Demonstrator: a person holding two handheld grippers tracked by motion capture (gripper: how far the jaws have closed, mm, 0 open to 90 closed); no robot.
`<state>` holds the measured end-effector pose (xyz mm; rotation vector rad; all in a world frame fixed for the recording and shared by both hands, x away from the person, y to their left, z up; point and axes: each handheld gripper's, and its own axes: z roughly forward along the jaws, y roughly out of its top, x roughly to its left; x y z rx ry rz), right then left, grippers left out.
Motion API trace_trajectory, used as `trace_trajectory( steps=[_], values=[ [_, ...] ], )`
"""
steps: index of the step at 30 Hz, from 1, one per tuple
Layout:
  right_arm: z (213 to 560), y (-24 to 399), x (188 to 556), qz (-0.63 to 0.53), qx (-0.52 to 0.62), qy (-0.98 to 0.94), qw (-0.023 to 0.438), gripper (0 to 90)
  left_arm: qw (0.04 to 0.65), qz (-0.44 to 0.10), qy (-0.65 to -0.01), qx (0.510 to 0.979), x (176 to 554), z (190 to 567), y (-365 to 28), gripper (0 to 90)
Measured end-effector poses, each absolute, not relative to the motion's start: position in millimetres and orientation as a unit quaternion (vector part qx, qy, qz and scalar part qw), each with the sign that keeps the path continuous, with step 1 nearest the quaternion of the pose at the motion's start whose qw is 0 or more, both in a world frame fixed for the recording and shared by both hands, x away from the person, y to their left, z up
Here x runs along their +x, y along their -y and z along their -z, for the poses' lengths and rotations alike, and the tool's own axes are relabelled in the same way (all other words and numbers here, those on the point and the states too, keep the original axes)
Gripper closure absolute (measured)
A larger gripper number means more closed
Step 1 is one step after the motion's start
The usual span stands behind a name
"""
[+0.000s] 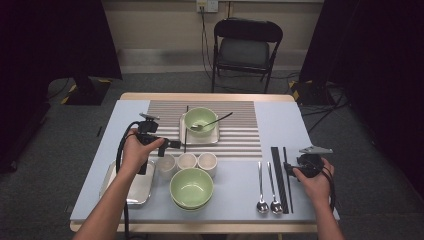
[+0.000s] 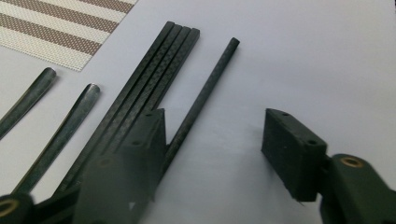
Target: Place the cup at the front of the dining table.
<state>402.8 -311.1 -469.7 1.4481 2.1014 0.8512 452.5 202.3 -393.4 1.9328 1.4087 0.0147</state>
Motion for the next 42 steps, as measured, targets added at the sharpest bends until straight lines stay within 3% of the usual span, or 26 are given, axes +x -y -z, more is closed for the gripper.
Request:
trace_trajectory(
  steps=[18,31,35,42],
  values=[
    [466.1,313.7,402.0,-0.295,0.537,-0.758,0.223,69.7,0.363,-0.008,-0.545,0.756,451.5,392.4,-203.0,17.7],
    [461.6,309.1,407.3,-0.268,0.555,-0.757,0.216,72.3,0.366,-0.012,-0.538,0.759,448.9,386.4,-205.0,17.9],
    [459.8,306.7,408.5,-0.262,0.561,-0.758,0.207,80.0,0.368,-0.013,-0.539,0.758,447.9,384.9,-204.8,17.9],
    [456.8,306.0,412.6,-0.252,0.580,-0.750,0.191,81.2,0.364,-0.013,-0.534,0.763,447.2,386.6,-203.1,17.9]
  ],
)
